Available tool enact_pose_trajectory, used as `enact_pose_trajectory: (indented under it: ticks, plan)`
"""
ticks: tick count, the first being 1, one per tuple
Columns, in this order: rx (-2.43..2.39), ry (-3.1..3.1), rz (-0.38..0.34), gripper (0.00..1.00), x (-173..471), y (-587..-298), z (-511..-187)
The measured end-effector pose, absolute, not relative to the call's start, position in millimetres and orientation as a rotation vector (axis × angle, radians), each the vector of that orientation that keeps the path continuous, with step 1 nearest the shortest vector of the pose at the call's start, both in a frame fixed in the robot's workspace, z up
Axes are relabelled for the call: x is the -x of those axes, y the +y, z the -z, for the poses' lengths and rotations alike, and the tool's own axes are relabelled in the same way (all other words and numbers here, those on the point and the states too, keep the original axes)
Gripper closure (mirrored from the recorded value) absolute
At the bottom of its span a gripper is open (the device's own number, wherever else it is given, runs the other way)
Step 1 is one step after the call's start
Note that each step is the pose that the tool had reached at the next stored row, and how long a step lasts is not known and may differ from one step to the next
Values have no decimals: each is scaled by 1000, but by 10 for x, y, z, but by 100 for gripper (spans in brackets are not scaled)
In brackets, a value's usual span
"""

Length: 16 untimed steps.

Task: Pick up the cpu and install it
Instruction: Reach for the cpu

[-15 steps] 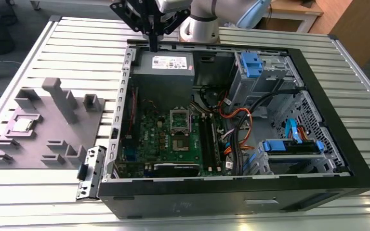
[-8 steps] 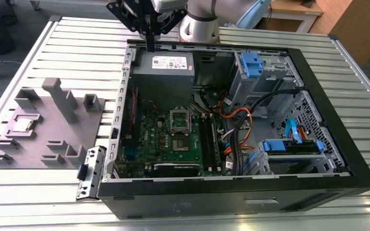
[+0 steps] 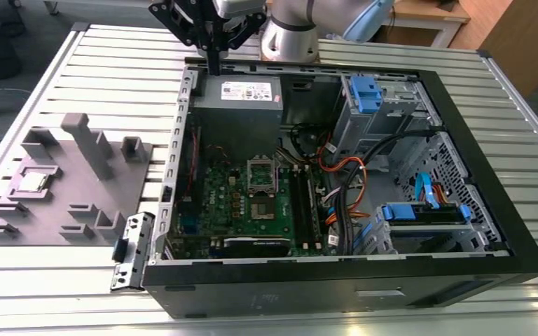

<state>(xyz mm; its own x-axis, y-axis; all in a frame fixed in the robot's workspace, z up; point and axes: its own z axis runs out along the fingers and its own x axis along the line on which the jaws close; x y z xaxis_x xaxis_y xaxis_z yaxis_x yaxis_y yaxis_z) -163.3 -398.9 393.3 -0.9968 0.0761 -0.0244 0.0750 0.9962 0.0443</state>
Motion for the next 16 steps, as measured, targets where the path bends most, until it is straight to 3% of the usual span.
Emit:
enact_pose_trajectory:
  ticks: [16]
  plan:
    - [-118,3113,-68,89,1704,-3989,-3933]
